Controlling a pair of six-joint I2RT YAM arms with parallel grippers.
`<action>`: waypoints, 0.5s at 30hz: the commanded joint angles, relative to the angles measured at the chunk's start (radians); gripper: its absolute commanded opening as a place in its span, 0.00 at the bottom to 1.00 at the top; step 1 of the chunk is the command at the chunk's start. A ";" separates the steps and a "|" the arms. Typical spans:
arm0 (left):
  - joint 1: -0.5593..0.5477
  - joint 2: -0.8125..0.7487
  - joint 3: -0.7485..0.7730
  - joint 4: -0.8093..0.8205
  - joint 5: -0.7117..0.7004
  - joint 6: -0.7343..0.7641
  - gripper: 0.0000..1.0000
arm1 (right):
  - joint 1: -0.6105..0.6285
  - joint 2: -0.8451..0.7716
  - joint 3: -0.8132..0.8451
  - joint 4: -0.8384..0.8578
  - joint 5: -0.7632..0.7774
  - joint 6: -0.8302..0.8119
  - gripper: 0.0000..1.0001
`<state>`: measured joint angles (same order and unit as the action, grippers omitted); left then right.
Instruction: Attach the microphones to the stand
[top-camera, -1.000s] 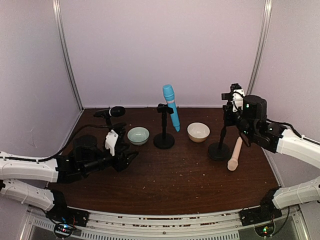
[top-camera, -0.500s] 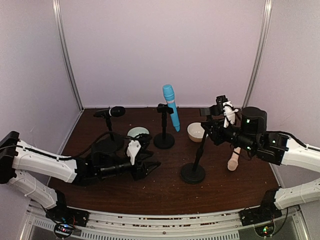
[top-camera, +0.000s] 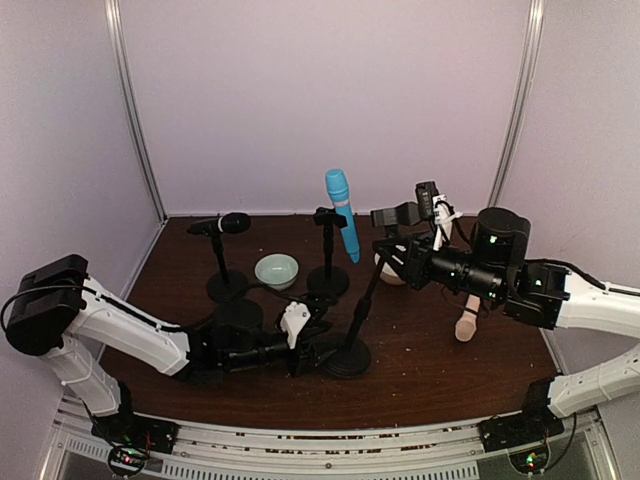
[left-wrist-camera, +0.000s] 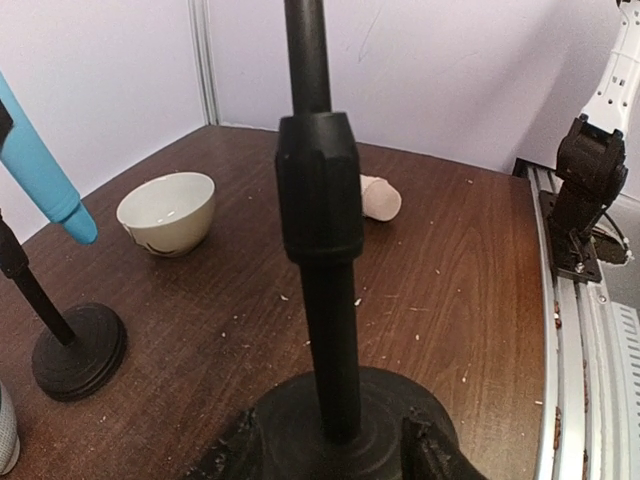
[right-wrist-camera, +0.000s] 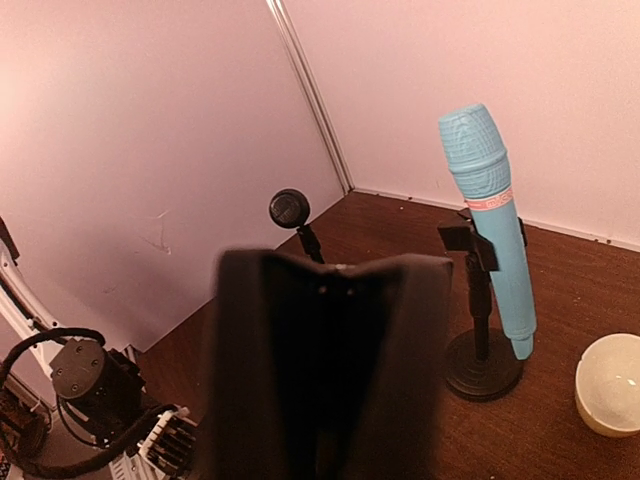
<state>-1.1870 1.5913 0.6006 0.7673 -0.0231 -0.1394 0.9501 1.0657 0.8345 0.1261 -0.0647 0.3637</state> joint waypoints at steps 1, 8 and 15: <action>-0.006 0.036 0.005 0.135 -0.009 0.006 0.49 | 0.026 0.006 0.059 0.135 -0.054 0.034 0.02; -0.021 0.081 0.022 0.169 0.016 0.000 0.48 | 0.033 0.013 0.058 0.164 -0.052 0.041 0.01; -0.031 0.108 0.046 0.165 0.008 -0.005 0.39 | 0.033 0.013 0.049 0.180 -0.046 0.048 0.01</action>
<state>-1.2129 1.6840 0.6144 0.8673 -0.0154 -0.1402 0.9775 1.0870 0.8440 0.1932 -0.1055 0.3752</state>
